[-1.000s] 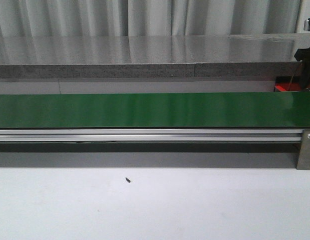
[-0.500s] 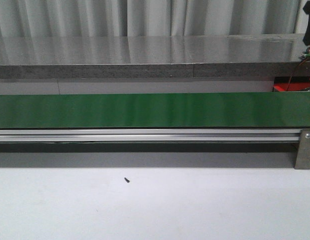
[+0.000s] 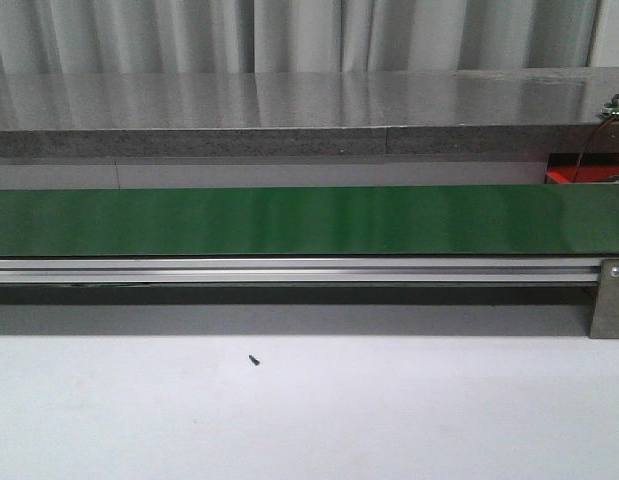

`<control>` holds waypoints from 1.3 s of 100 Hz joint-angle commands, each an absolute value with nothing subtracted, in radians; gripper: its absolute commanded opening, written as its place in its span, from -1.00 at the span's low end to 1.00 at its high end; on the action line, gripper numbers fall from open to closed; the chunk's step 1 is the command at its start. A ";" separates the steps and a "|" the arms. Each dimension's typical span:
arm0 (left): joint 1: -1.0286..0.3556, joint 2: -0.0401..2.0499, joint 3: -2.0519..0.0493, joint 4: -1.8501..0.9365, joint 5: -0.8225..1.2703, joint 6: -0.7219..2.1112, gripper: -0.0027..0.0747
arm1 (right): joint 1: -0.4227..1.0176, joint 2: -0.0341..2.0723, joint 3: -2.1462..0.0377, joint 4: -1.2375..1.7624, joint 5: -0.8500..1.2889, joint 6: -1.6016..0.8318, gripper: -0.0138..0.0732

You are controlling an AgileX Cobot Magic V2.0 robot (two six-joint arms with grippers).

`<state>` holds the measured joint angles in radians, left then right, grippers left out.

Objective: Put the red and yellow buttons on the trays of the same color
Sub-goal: 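Release the button in the red tray and raise the right gripper, then lower the left gripper toward another red-capped button on the table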

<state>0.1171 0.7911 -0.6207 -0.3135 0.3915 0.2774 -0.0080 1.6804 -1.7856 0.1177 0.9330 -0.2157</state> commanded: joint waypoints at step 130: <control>0.110 0.787 -0.647 -0.332 0.325 0.277 -0.98 | 0.022 0.690 -0.694 0.100 0.617 -0.110 -0.84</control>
